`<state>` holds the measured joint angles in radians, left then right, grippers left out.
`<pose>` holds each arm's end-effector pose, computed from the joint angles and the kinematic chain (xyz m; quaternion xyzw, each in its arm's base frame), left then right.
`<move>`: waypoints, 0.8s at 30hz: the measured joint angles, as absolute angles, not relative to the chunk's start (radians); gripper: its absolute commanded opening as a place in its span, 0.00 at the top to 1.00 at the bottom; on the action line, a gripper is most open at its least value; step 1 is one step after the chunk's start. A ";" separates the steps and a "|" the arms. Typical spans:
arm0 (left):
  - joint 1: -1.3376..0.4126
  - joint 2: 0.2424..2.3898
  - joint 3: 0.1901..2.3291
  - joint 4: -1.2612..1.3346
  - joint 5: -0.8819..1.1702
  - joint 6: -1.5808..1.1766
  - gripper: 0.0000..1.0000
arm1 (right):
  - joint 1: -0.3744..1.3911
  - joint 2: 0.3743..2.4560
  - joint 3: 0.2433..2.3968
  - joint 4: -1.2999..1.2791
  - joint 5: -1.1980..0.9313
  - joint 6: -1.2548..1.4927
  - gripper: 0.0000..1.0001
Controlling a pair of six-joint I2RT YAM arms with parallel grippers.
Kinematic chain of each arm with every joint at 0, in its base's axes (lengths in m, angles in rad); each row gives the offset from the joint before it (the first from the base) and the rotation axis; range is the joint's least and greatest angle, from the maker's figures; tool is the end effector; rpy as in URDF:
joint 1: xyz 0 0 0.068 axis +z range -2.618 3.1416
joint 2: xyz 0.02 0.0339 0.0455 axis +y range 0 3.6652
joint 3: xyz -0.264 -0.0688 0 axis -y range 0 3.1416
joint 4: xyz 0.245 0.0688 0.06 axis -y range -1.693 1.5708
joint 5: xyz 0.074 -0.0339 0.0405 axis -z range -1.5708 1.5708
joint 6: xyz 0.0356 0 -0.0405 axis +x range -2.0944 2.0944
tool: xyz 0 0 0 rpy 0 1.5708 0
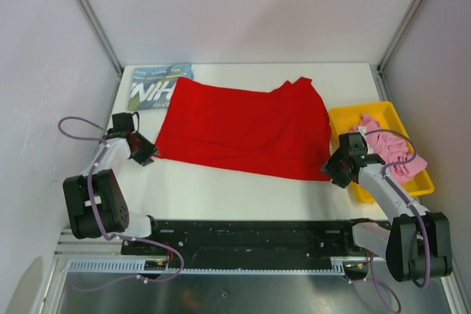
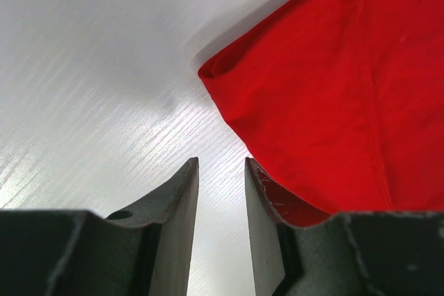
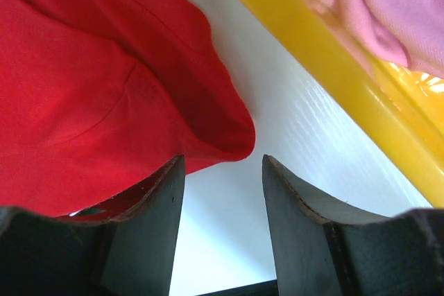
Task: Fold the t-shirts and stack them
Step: Fold the flattened tshirt in 1/3 of the way
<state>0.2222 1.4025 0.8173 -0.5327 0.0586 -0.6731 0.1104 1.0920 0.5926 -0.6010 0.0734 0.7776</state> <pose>0.2551 0.0555 0.1900 -0.4157 0.8809 -0.0780 0.2124 0.1909 0.0185 0.1855 0.3263 0.9154 0.0678 0.2256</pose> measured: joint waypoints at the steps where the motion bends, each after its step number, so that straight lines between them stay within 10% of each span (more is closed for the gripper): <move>1: 0.223 1.402 0.817 -0.533 0.058 -0.673 0.62 | 0.107 1.103 0.593 -0.597 0.073 0.778 0.47; 24: 0.250 1.471 0.808 -0.500 0.057 -0.692 0.56 | 0.093 1.203 0.561 -0.536 0.070 0.748 0.93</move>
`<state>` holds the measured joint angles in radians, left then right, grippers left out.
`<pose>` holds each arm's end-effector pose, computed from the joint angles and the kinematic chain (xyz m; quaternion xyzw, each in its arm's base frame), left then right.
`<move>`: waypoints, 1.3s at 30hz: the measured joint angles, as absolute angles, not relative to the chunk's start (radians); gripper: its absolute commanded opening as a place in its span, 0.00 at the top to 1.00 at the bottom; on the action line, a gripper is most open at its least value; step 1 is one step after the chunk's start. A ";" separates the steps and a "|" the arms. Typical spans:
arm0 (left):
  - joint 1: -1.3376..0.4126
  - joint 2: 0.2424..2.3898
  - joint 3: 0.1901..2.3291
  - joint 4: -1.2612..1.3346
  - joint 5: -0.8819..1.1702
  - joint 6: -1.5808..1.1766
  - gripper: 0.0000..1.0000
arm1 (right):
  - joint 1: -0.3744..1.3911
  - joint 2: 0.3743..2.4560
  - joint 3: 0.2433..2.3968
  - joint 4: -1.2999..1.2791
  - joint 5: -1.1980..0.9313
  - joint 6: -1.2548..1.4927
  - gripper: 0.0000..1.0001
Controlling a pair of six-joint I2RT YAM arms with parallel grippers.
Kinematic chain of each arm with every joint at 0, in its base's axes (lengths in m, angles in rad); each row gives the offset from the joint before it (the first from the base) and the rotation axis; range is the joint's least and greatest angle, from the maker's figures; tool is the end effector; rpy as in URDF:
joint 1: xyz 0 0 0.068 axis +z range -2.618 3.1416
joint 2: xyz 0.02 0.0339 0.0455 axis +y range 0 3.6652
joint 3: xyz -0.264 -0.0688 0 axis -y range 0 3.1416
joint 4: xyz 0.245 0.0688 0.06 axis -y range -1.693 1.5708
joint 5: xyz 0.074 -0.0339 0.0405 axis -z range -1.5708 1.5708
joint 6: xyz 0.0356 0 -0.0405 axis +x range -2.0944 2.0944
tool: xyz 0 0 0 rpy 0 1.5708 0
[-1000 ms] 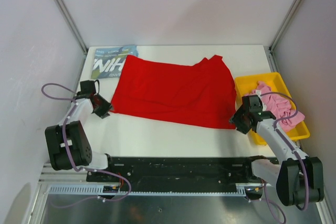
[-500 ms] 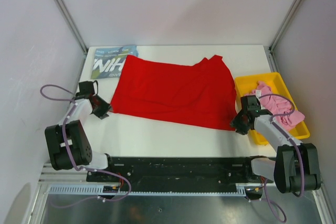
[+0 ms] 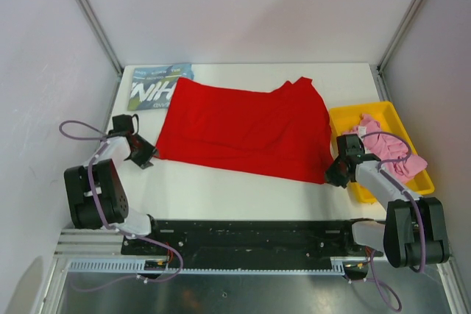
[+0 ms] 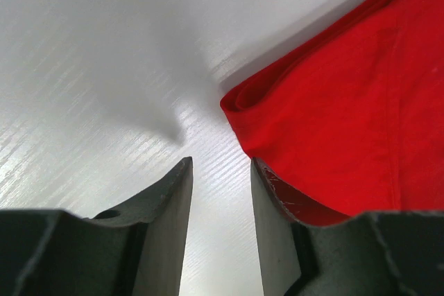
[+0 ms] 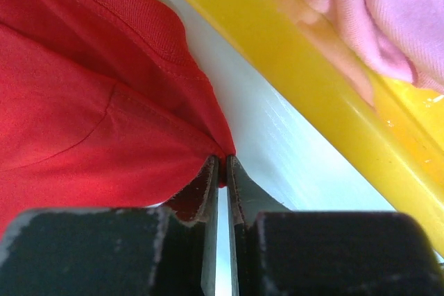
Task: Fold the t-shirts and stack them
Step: Fold the flattened tshirt in 1/3 of the way
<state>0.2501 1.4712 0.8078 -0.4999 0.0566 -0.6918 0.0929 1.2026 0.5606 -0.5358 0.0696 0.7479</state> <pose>0.2593 0.0642 0.1720 -0.4391 0.8750 -0.0713 0.1913 0.1984 0.0160 0.1600 0.3217 0.9259 0.0485 0.1921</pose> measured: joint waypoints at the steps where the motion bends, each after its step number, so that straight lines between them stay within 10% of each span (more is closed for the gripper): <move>1: 0.250 1.478 0.808 -0.495 0.057 -0.694 0.55 | 0.093 1.204 0.561 -0.534 0.069 0.747 0.94; 39: 0.258 1.497 0.801 -0.400 0.008 -0.781 0.52 | 0.091 1.212 0.561 -0.522 0.058 0.714 0.99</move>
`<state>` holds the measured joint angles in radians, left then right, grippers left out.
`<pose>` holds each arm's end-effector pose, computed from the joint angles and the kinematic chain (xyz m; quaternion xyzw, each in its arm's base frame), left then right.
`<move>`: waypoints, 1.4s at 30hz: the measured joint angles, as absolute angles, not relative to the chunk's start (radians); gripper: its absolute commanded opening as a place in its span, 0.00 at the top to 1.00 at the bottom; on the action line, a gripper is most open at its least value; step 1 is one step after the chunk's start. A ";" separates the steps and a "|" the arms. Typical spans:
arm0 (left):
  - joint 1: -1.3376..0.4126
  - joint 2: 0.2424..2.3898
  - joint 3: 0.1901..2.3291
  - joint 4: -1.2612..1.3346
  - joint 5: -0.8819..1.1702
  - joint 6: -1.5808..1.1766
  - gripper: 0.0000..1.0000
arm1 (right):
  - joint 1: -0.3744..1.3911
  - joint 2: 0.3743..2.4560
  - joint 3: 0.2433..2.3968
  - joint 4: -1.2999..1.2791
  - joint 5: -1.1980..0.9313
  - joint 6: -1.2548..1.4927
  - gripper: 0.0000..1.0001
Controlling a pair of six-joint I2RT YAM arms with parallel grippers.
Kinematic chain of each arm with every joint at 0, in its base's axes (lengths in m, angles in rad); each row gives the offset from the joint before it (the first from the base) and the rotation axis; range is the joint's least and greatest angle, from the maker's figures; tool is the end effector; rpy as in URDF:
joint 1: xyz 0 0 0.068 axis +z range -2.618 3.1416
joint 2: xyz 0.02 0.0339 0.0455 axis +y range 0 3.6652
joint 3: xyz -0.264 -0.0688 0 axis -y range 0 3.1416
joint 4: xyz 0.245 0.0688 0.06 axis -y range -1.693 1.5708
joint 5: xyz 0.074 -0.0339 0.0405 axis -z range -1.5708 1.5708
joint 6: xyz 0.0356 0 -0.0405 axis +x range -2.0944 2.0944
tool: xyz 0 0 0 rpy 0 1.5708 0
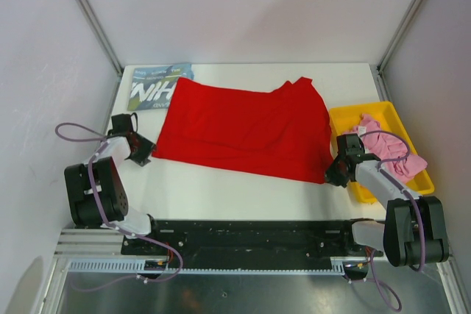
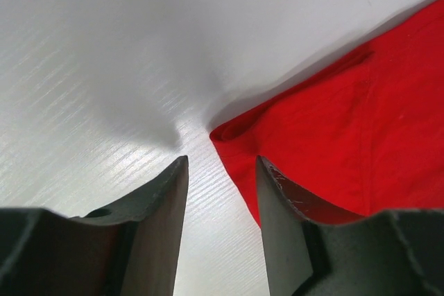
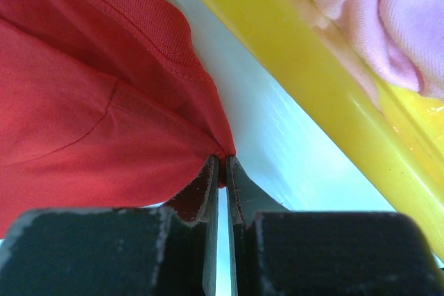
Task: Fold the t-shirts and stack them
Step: Fold the flattened tshirt in 1/3 of the way
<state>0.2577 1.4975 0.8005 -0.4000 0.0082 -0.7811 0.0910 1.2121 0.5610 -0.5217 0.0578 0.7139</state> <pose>0.2680 0.0703 0.1680 -0.4817 0.8443 -0.0646 0.2257 0.2004 0.0162 0.1590 0.3057 0.9310 0.0513 0.1929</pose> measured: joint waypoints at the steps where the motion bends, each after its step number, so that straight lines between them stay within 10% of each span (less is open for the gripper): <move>1: 0.258 1.497 0.800 -0.399 0.007 -0.783 0.53 | 0.091 1.212 0.561 -0.522 0.058 0.714 0.99; 20: 0.258 1.547 0.808 -0.382 -0.002 -0.796 0.62 | 0.091 1.214 0.561 -0.518 0.051 0.714 1.00; 29: 0.245 1.568 0.818 -0.378 -0.024 -0.797 0.98 | 0.089 1.214 0.561 -0.517 0.044 0.709 1.00; 42: 0.235 1.528 0.847 -0.472 -0.130 -0.773 1.00 | 0.092 1.154 0.561 -0.596 -0.074 0.731 1.00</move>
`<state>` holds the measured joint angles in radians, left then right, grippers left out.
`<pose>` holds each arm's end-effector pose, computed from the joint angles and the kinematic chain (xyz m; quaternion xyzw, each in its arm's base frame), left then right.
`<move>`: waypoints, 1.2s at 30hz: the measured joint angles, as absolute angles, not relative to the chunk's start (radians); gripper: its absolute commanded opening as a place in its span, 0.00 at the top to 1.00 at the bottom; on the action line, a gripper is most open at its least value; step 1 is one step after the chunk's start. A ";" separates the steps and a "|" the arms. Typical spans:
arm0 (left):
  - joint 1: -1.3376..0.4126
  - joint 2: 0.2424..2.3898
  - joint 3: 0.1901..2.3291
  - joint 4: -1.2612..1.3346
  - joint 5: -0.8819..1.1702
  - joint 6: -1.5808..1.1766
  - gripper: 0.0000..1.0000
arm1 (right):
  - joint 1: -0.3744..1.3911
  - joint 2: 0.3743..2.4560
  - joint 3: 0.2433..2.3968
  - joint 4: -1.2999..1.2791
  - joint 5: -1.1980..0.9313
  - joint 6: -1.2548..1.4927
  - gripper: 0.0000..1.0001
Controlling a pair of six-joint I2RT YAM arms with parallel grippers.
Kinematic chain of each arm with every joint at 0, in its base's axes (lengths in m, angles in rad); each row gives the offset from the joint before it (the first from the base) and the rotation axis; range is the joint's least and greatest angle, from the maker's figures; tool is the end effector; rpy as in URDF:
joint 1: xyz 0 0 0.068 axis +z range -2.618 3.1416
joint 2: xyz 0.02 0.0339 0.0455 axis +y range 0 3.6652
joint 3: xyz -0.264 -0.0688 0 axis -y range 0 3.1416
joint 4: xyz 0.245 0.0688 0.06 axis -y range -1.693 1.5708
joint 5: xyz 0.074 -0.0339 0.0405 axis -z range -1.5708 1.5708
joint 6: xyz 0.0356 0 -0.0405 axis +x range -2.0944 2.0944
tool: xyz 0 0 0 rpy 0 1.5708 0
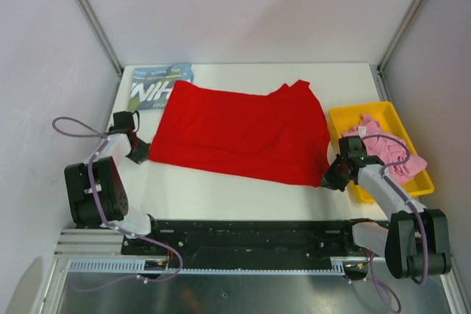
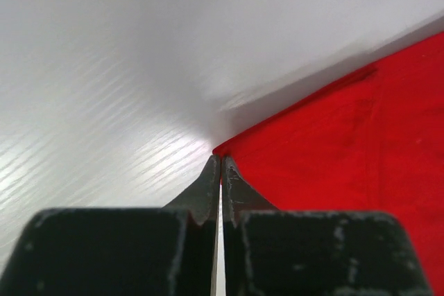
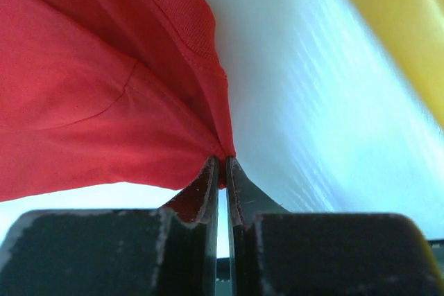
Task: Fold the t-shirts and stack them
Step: Fold the flattened tshirt in 1/3 of the way
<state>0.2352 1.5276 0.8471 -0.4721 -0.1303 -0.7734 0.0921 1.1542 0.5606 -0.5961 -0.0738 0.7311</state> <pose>0.2723 0.0700 0.1699 -0.4835 0.8481 0.0063 0.2166 0.1895 0.0201 0.1660 0.3016 0.9338 0.1089 0.1590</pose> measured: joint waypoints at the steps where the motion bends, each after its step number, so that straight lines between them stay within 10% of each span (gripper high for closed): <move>1: 0.235 1.511 0.846 -0.484 -0.142 -0.772 1.00 | 0.092 1.135 0.561 -0.617 -0.081 0.738 1.00; 19: 0.279 1.119 0.678 -0.757 -0.307 -0.790 0.99 | 0.089 0.841 0.558 -1.064 -0.174 0.884 1.00; 27: 0.284 1.090 0.662 -0.820 -0.349 -0.847 0.29 | 0.087 0.821 0.556 -1.141 -0.204 0.893 0.52; 36: 0.240 1.028 0.740 -0.861 -0.339 -0.807 0.26 | 0.117 0.830 0.628 -1.125 -0.209 0.828 0.48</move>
<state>0.2401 1.0275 0.7403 -0.8608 -0.3389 -0.8066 0.1173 0.8303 0.6277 -1.1248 -0.2092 0.8276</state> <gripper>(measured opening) 0.773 0.516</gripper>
